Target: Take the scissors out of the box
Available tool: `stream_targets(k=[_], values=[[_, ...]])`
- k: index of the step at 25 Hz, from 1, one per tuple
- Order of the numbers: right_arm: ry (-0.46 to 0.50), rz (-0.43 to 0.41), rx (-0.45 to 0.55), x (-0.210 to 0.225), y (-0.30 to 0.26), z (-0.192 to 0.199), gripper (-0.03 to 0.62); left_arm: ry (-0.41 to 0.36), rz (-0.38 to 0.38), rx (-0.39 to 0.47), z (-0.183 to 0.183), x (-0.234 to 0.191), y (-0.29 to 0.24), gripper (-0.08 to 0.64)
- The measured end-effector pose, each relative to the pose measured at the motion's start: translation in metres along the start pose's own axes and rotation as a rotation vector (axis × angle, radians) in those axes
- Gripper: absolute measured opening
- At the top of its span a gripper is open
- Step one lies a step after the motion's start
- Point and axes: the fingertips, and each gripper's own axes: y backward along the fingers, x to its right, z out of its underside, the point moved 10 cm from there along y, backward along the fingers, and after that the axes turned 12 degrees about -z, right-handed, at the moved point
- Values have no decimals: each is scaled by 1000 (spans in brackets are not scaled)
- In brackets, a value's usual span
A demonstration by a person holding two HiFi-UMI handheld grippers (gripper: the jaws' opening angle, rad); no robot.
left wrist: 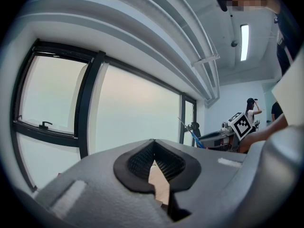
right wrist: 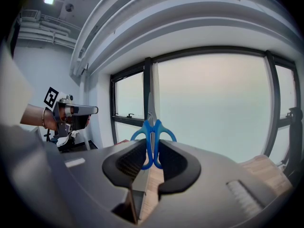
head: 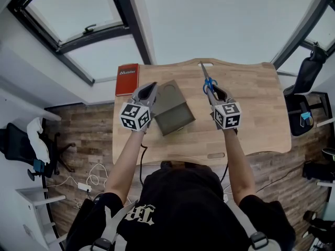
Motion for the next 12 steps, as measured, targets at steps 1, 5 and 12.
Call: stream_targets(k=[1,5,12], values=[[0,0,0,0,0,0,87,0,0,-1,0,0,0,0],[1,-2,-5,-1,1,-2,87,0,2,-7,1,0,0,0],[5,-4,-7,-1,1,0,87,2,5,-11,2,0,0,0]])
